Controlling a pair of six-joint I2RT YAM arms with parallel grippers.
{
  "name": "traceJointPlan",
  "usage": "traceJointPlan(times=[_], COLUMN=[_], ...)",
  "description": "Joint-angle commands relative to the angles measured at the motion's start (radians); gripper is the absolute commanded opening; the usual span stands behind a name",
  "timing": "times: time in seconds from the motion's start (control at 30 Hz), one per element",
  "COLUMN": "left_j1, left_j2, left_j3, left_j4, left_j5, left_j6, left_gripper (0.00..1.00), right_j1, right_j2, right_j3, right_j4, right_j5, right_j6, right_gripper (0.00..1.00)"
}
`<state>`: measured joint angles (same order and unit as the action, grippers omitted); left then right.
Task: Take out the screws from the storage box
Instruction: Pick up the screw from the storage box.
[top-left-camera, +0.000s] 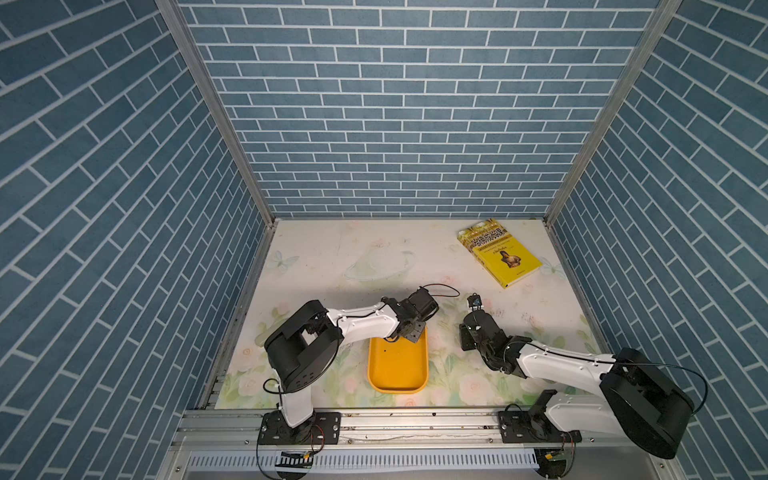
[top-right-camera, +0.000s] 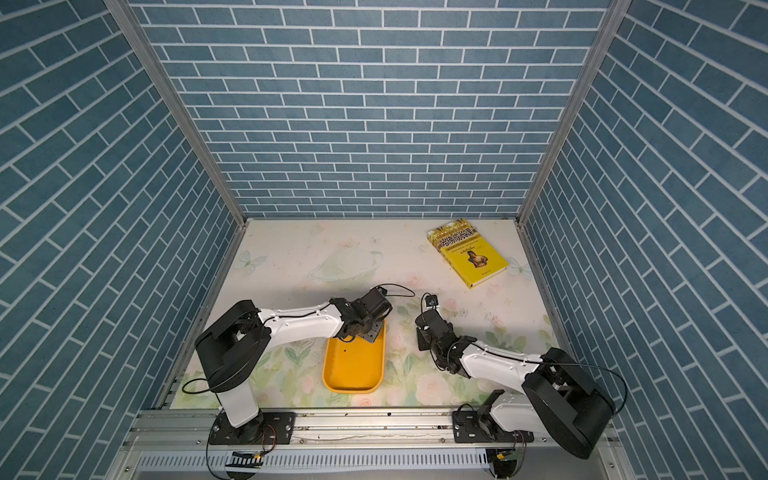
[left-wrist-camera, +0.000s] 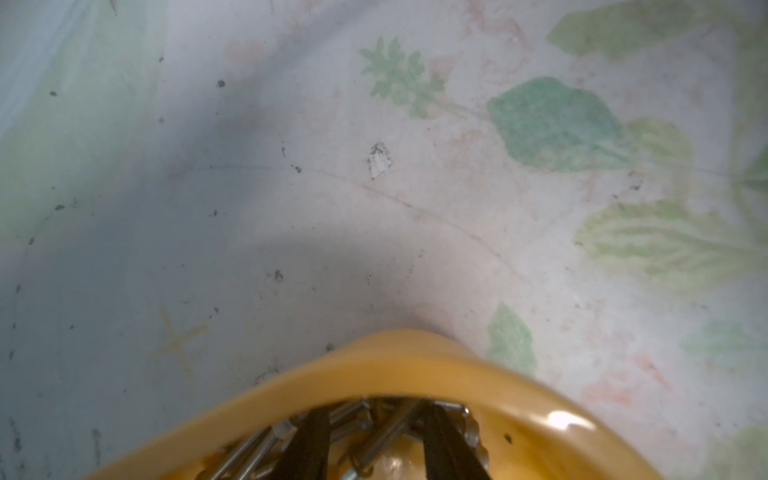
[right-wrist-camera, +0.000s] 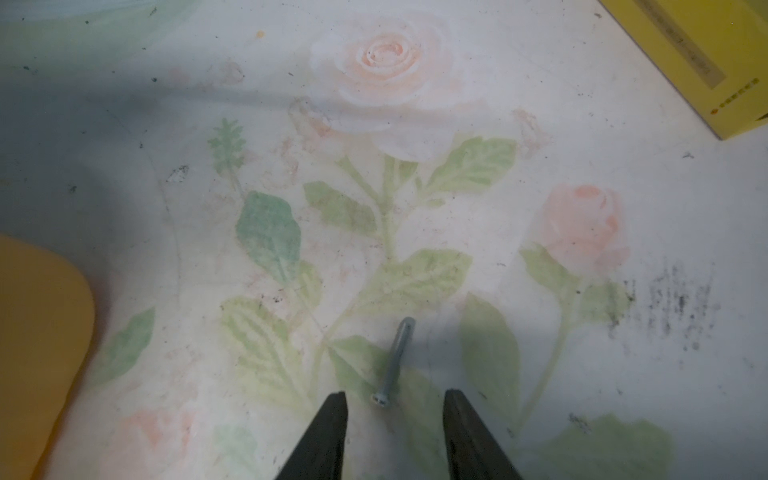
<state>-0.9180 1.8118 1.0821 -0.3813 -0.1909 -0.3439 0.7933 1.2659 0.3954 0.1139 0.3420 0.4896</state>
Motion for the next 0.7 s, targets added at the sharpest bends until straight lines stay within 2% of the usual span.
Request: traceJointPlan(times=[0.0,0.17,0.5,0.67], left_j1=[0.008,0.008,0.008,0.008], left_j2=[0.021,0.032,0.055,0.057], left_j3=[-0.013,-0.026,-0.05,-0.054], left_j4=[-0.005,-0.004,0.005,0.01], left_j5=[0.015,0.037,0.056,0.056], left_j6=[-0.007,-0.016,-0.028,-0.032], left_gripper=[0.41,0.38,0.25,0.13], right_j1=[-0.003,-0.003,-0.003,-0.003], right_j2=[0.003,0.004,0.012,0.006], right_j3=[0.023,0.024,0.026,0.026], right_j4=[0.007,0.007,0.009,0.01], right_j5=[-0.006,-0.011,-0.021,-0.026], right_j6=[-0.021,-0.022,-0.023,-0.026], right_gripper=[0.43,0.43,0.43,0.43])
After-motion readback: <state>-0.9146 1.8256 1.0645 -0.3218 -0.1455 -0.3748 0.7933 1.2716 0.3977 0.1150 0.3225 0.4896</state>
